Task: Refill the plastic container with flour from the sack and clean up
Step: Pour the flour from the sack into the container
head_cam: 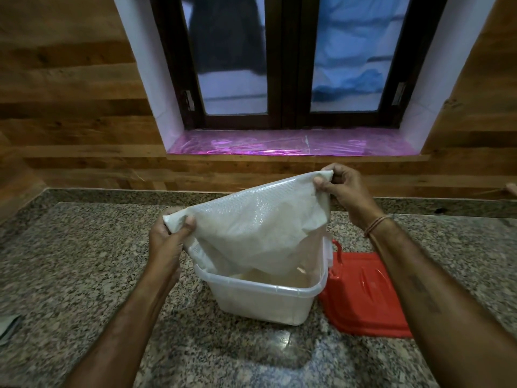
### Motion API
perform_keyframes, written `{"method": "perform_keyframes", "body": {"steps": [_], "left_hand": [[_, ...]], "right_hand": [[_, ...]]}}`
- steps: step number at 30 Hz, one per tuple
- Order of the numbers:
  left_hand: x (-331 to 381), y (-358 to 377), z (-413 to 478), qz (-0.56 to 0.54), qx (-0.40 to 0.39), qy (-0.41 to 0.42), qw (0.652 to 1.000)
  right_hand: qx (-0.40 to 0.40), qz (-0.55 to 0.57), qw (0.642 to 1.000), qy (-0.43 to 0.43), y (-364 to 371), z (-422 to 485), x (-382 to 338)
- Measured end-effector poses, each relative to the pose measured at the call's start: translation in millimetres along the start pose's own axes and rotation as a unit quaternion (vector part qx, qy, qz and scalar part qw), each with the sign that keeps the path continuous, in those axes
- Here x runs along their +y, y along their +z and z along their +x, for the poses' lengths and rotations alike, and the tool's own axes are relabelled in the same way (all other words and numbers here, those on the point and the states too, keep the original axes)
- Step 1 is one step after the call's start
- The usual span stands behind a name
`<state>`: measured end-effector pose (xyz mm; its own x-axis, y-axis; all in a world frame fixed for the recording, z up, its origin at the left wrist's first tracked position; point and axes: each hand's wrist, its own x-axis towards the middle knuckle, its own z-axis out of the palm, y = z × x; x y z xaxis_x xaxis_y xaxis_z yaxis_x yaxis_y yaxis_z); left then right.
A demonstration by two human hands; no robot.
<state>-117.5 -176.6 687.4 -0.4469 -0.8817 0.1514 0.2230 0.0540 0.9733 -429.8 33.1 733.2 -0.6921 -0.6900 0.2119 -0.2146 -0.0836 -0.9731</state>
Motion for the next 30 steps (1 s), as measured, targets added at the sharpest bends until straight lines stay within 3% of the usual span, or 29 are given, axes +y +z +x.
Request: {"method": "perform_keyframes", "body": {"steps": [8,11,17,22,26,30], "left_hand": [[25,3,9,0.049,0.001,0.021,0.999],[32,5,14,0.139,-0.033,0.033,0.989],[47,29,23,0.389,-0.098,0.124,0.908],[45,73,13,0.456,-0.154,0.158,0.862],[41,108,9,0.466,-0.127,0.182,0.856],[41,111,14,0.420,-0.106,0.156,0.888]], "right_hand": [[0.004,-0.011,1.000,-0.023,-1,-1,-11],[-0.001,-0.024,0.999,-0.021,-2,2,-18],[0.006,-0.047,0.998,-0.047,7,4,-20],[0.010,-0.006,1.000,-0.020,11,4,-22],[0.001,0.022,1.000,-0.013,16,4,-25],[0.018,0.056,0.998,-0.010,6,3,-25]]}}
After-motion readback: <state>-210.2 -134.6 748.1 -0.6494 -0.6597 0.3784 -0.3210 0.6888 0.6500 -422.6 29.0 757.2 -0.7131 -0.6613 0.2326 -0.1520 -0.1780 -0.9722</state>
